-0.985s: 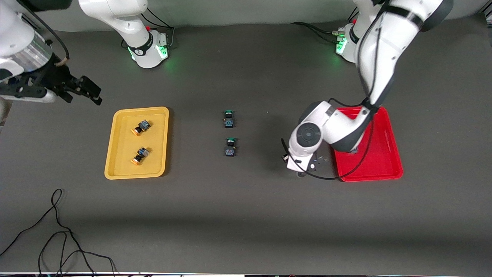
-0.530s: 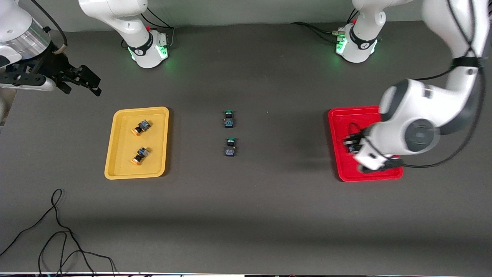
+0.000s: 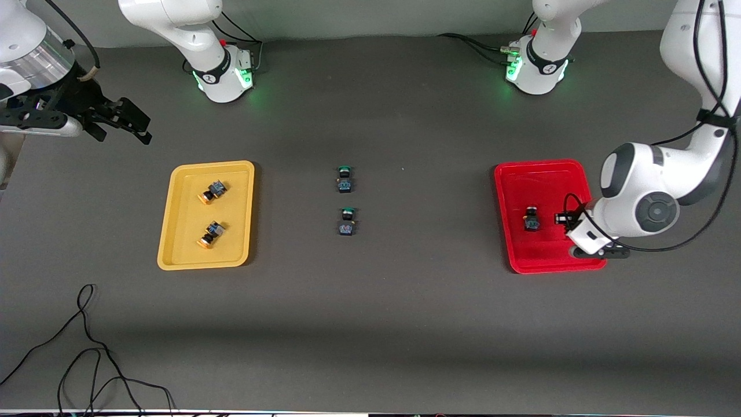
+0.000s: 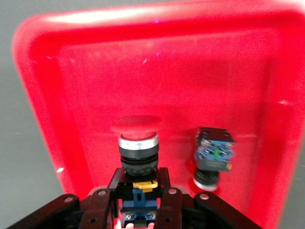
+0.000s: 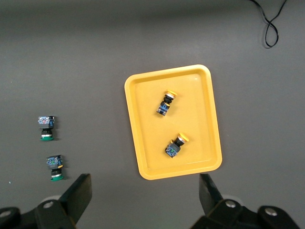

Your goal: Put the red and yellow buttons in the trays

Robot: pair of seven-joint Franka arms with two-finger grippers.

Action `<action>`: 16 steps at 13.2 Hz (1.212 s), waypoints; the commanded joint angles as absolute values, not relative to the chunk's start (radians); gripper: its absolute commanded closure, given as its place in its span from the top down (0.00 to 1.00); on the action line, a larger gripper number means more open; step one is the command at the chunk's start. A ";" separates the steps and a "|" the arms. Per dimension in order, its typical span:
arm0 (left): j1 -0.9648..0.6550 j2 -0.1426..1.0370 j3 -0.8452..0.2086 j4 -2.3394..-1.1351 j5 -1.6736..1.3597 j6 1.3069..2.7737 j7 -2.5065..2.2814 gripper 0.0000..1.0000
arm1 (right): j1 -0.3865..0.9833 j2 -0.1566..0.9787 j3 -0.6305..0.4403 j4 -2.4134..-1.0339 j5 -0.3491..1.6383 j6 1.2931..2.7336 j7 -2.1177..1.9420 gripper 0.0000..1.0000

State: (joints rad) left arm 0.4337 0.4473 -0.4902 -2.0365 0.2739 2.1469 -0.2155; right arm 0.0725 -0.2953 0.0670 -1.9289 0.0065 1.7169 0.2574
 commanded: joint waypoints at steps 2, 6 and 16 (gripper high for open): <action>0.440 0.446 -0.479 -2.074 0.304 2.180 -0.199 0.72 | 0.118 -0.305 0.064 -1.908 0.011 1.692 0.238 1.00; 0.440 0.368 -0.489 -1.985 0.298 1.978 -0.196 1.00 | 0.118 -0.305 0.052 -1.905 0.012 1.667 0.236 1.00; 0.439 0.051 -0.483 -1.690 0.083 1.513 0.008 1.00 | 0.117 -0.290 0.008 -1.904 0.012 1.721 0.221 1.00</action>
State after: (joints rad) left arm 0.4418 0.1081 -0.4963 -1.6784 0.1218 1.5242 -0.0166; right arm 0.1149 -0.2981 0.0335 -1.9184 0.0065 1.7080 0.2423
